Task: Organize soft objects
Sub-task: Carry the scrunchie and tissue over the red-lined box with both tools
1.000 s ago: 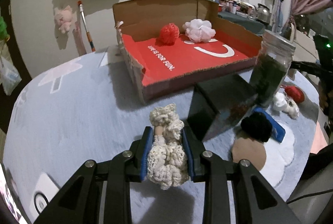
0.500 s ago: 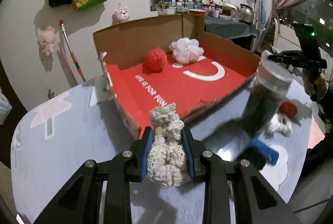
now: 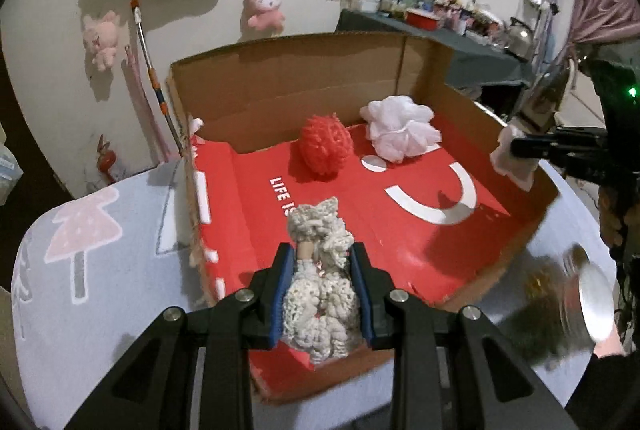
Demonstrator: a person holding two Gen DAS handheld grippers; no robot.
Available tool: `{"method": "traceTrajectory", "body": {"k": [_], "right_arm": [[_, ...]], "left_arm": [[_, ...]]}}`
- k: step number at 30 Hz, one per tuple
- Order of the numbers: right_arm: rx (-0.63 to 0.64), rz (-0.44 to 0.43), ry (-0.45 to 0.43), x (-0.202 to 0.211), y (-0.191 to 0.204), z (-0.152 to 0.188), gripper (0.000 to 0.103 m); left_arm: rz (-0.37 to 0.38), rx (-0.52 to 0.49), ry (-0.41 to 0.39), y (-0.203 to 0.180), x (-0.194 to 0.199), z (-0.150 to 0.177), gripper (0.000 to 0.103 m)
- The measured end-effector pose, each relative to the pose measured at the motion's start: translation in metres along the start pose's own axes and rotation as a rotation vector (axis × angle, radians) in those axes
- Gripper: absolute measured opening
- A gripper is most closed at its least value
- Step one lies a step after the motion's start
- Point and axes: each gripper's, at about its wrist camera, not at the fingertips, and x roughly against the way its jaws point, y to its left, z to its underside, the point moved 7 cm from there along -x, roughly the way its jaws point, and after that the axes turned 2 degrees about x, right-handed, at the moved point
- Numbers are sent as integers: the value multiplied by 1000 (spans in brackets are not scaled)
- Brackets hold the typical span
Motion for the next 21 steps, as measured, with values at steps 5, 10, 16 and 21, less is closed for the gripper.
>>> {"method": "traceTrajectory", "body": {"k": [5, 10, 16, 21], "right_arm": [[-57, 78, 139, -49, -14, -12, 9], [-112, 130, 247, -86, -30, -11, 9], [-143, 169, 274, -106, -42, -13, 9], [-137, 183, 286, -112, -47, -14, 9]], "left_arm": [[-89, -3, 93, -2, -36, -16, 31], [-150, 4, 165, 5, -68, -22, 31], [-196, 17, 210, 14, -96, -26, 32], [-211, 16, 223, 17, -108, -28, 32]]}}
